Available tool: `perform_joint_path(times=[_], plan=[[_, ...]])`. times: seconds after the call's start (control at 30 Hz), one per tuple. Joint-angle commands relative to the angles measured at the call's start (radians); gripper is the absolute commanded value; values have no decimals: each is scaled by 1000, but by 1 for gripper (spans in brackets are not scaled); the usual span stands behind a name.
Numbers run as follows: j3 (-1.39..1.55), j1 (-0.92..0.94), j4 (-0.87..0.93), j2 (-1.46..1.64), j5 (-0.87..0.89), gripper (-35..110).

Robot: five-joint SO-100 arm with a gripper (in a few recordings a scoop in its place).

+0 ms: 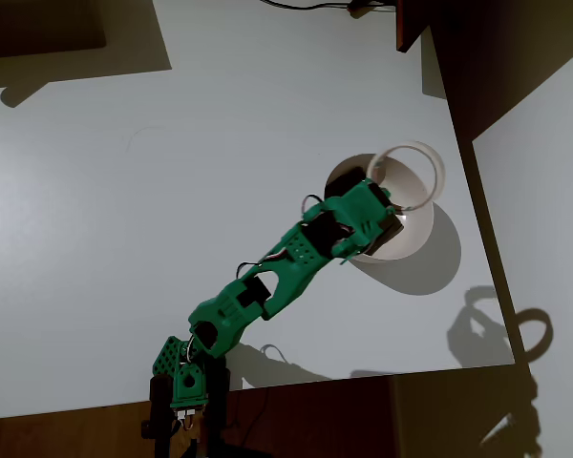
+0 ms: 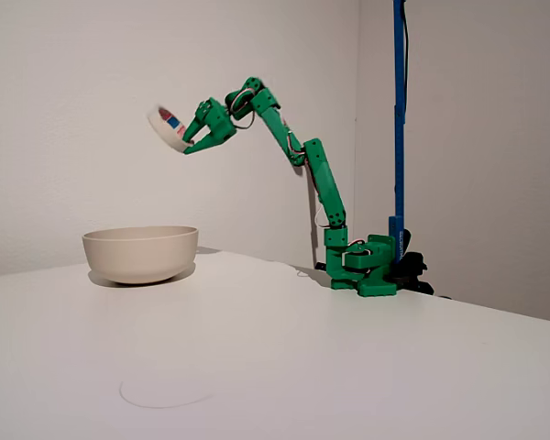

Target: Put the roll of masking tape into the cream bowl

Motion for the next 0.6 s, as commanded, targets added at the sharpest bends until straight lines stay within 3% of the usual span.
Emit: perform_joint_path(times=[0.0,0.57], plan=[[-57,48,-101,-43,-14,-8],[-57,54,-186,-430,-98,-8]])
